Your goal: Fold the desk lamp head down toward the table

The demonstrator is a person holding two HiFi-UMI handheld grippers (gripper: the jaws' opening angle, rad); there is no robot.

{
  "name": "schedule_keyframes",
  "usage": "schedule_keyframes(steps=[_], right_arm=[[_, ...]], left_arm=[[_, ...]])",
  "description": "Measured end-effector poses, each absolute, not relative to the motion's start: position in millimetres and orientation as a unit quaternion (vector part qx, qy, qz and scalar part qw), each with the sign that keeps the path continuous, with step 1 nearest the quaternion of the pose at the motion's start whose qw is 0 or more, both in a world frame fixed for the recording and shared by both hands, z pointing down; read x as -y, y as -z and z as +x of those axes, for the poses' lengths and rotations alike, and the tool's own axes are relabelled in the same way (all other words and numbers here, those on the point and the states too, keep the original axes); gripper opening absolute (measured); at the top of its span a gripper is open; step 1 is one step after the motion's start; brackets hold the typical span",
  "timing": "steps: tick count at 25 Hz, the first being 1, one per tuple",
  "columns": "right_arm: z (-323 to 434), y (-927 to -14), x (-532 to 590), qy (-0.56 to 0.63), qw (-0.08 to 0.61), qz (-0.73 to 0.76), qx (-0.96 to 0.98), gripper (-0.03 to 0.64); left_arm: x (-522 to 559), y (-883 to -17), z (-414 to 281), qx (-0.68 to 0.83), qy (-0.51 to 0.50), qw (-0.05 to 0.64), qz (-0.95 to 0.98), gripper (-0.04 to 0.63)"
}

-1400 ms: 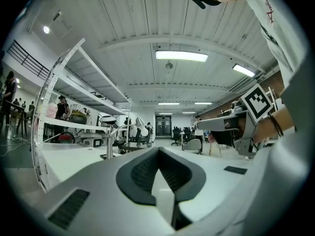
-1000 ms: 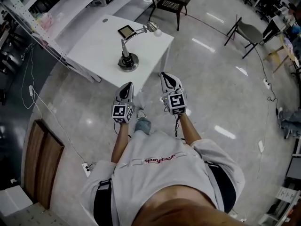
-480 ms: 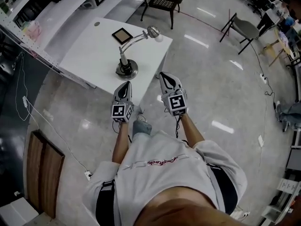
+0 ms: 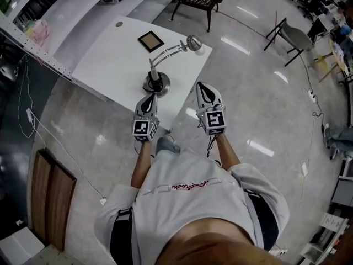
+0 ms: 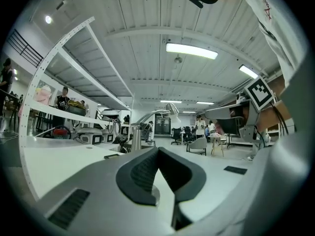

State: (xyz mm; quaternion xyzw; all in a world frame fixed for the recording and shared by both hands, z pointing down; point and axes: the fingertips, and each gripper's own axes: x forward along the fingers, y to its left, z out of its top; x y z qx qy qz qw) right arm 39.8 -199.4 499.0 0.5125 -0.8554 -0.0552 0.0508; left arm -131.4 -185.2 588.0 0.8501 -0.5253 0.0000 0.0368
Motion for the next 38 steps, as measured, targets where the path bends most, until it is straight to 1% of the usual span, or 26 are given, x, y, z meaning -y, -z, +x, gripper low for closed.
schedule_keyframes(steps=[7, 12, 23, 33, 34, 36, 37, 38], right_arm=[[23, -484, 241, 0.059, 0.05, 0.519, 0.851, 0.003], [12, -481, 248, 0.05, 0.051, 0.527, 0.847, 0.003], [32, -489, 263, 0.029, 0.045, 0.545, 0.837, 0.003], [28, -502, 276, 0.011, 0.047, 0.512, 0.858, 0.003], [28, -503, 276, 0.01, 0.047, 0.511, 0.858, 0.003], [29, -506, 276, 0.009, 0.049, 0.512, 0.858, 0.003], [30, -507, 276, 0.008, 0.049, 0.513, 0.857, 0.003], [30, -509, 274, 0.005, 0.05, 0.513, 0.857, 0.003]], left_arm=[[217, -585, -146, 0.514, -0.012, 0.044, 0.857, 0.026], [225, -582, -150, 0.499, -0.032, 0.051, 0.864, 0.026], [246, -583, -139, 0.493, -0.048, 0.056, 0.867, 0.026], [252, -585, -137, 0.52, -0.046, 0.061, 0.851, 0.026], [252, -586, -137, 0.52, -0.044, 0.063, 0.851, 0.035], [252, -589, -135, 0.517, -0.042, 0.07, 0.852, 0.158], [251, -591, -135, 0.516, -0.041, 0.073, 0.853, 0.193], [251, -594, -134, 0.515, -0.042, 0.075, 0.853, 0.213]])
